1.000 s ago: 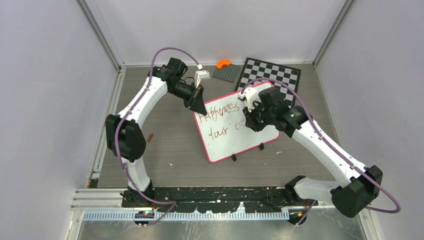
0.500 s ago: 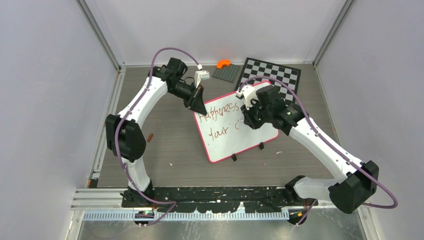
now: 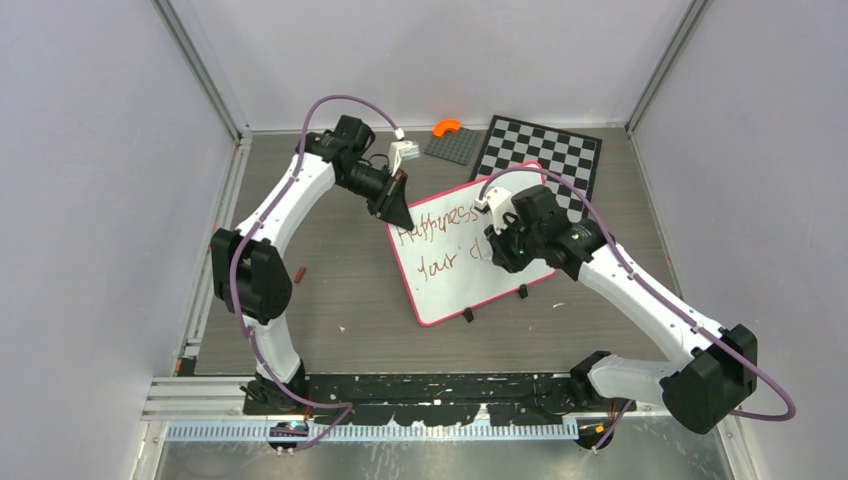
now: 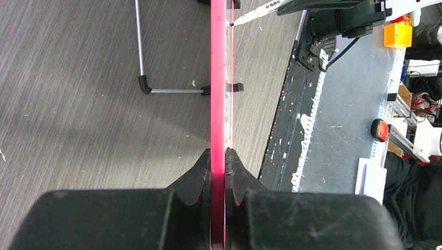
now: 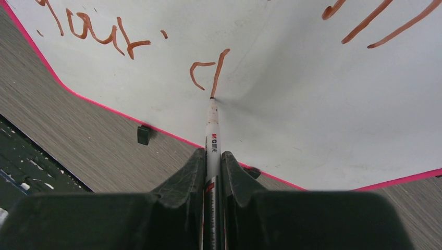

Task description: Write a sentence on the whiteboard

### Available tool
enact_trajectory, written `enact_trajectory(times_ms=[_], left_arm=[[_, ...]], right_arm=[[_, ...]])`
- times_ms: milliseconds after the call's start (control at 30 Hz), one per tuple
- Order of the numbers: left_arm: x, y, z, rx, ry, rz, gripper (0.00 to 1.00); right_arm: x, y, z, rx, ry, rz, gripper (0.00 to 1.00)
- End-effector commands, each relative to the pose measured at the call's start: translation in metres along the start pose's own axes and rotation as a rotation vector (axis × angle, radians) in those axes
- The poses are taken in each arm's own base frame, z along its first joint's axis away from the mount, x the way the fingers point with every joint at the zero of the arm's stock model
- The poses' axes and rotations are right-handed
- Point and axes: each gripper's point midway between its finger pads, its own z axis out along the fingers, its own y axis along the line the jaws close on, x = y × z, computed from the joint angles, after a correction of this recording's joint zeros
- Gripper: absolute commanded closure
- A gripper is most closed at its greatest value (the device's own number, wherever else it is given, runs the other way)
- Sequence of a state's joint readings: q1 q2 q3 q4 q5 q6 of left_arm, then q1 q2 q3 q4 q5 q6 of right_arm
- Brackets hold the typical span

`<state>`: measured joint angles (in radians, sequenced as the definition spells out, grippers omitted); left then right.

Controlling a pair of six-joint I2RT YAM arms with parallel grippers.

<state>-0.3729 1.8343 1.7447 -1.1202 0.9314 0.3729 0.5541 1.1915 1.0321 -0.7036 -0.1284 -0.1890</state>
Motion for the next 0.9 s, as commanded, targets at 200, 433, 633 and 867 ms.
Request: enact_trajectory(times_ms=[200, 433, 633, 867], left_arm=[[0.034, 0.020, 0.013, -0.093, 0.157, 0.055, 1.00], [0.035, 0.020, 0.011, -0.103, 0.157, 0.061, 1.00], [0.034, 0.020, 0.011, -0.102, 0.154, 0.058, 1.00], [0.035, 0.020, 0.012, -0.102, 0.155, 0.056, 1.00]], right_arm=[[-0.057, -0.014, -0.015, 0.054, -0.147, -0.020, 1.00], [-0.052, -0.019, -0.013, 0.081, -0.130, -0.027, 1.00], [-0.042, -0.026, -0.016, 0.110, -0.114, -0.023, 1.00], [-0.031, -0.025, -0.015, 0.105, -0.093, -0.011, 1.00]])
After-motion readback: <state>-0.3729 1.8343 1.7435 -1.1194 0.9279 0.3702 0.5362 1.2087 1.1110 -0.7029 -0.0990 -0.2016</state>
